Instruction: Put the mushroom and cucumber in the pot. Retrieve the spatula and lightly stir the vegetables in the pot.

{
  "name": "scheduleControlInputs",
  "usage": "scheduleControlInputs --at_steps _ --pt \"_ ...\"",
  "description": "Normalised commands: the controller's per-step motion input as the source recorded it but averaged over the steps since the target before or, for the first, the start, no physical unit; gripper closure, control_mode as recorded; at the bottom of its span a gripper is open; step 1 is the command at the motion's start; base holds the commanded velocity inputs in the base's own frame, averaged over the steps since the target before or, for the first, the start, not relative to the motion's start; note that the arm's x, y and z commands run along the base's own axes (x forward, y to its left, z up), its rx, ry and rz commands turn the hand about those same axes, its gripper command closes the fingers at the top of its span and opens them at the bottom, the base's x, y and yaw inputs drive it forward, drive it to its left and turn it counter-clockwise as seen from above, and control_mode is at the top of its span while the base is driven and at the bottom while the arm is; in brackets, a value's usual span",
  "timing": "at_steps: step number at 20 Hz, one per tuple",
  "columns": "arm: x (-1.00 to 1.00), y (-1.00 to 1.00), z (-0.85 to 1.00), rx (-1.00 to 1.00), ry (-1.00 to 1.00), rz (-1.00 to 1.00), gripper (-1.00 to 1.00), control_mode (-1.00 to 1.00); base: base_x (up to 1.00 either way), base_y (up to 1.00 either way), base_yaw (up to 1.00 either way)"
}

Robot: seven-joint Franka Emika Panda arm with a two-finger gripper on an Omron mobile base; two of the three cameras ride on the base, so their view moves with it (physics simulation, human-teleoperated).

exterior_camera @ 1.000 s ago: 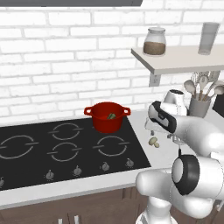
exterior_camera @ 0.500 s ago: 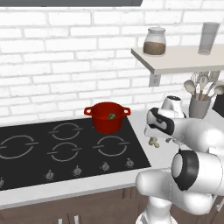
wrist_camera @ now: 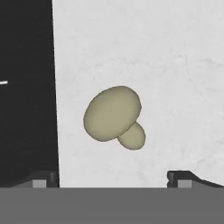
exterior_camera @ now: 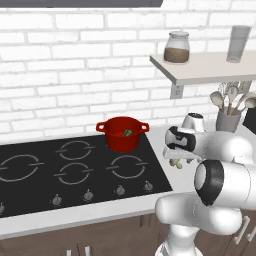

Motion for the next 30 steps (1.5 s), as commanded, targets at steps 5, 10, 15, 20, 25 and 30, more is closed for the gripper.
scheduleControlInputs --at_steps 5,10,15,20,25,30 --pt "0.36 0.0 -0.14 0.0 0.0 0.05 -1.0 -1.0 0.0 0.0 0.0" --pt "0.3 0.0 -0.11 0.0 0.0 0.02 -1.0 -1.0 0.0 0.0 0.0" --pt "0.11 0.0 -0.22 -0.01 0.02 0.0 -1.0 -1.0 0.0 0.0 0.0" --pt "-0.15 -0.04 -0.29 -0.03 0.04 0.0 -1.0 -1.0 0.0 0.0 0.0" --pt "-0.26 -0.1 -0.05 0.0 0.0 0.0 -1.0 -1.0 0.0 0.0 0.0" --pt "-0.13 -0.02 -0.04 0.0 0.02 0.0 1.0 -1.0 0.0 0.0 0.0"
